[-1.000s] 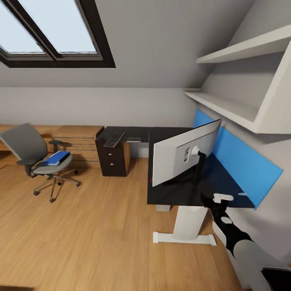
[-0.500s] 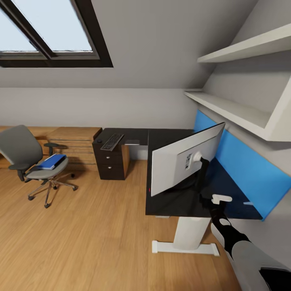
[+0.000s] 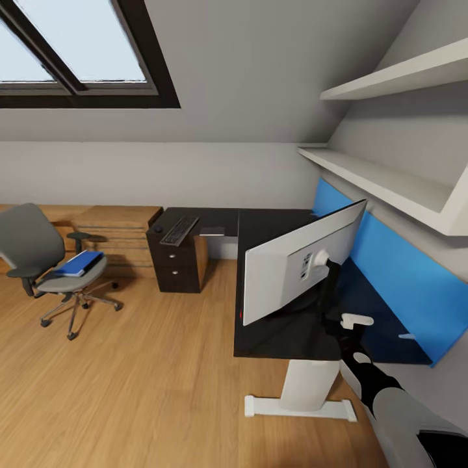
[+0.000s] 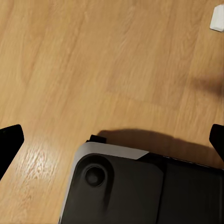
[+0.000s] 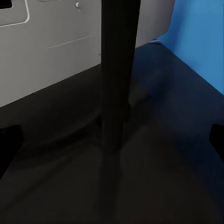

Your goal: In the bedroom, organize the workspace by keeping the computer under the desk, ensuring the monitor is on the desk, placing the keyboard on the desk next to the monitor, placing the mouse on the desk next to the keyboard, moving the folder from the swivel chair onto the desk next to the mouse, stacking the notebook on top of the folder with the pen on top of the notebook, and positioning the swivel chair next to the desk.

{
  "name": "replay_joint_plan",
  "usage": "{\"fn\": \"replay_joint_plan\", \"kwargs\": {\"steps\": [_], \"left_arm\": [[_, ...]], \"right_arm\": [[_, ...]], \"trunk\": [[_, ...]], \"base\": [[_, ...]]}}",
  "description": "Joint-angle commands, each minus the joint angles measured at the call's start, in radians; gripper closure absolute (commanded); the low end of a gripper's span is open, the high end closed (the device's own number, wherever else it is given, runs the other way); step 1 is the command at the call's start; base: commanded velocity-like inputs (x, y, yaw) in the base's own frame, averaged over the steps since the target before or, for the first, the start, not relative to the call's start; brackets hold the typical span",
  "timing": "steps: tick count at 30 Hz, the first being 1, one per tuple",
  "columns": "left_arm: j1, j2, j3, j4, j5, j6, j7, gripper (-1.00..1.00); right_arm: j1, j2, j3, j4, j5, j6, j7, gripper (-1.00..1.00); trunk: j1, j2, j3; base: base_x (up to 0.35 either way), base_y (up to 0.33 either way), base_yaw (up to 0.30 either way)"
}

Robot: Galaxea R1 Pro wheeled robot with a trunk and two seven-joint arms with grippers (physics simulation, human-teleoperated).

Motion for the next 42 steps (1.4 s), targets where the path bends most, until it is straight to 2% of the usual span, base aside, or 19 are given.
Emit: {"fn": "replay_joint_plan", "kwargs": {"steps": [1, 11, 42], "left_arm": [[0.0, 0.001, -0.008, -0.002, 0.005, -0.002, 0.008, -1.0], [0.0, 0.002, -0.008, -0.002, 0.005, -0.002, 0.008, -1.0], [0.0, 0.005, -0.005, -0.001, 0.008, -0.002, 0.008, -1.0]], "right_arm": [[-0.001, 0.0, 0.001, 0.001, -0.008, -0.004, 0.002, -1.0], [-0.001, 0.0, 0.002, 0.009, -0.008, -0.004, 0.002, -1.0], [-0.001, 0.0, 0.003, 0.015, -0.009, -0.004, 0.002, -1.0]], "trunk": [[0.001, -0.002, -0.002], [0.001, -0.002, -0.002], [0.001, -0.002, -0.002]], "base": [[0.067, 0.0, 0.0], [0.175, 0.0, 0.0], [0.063, -0.053, 0.0]]}}
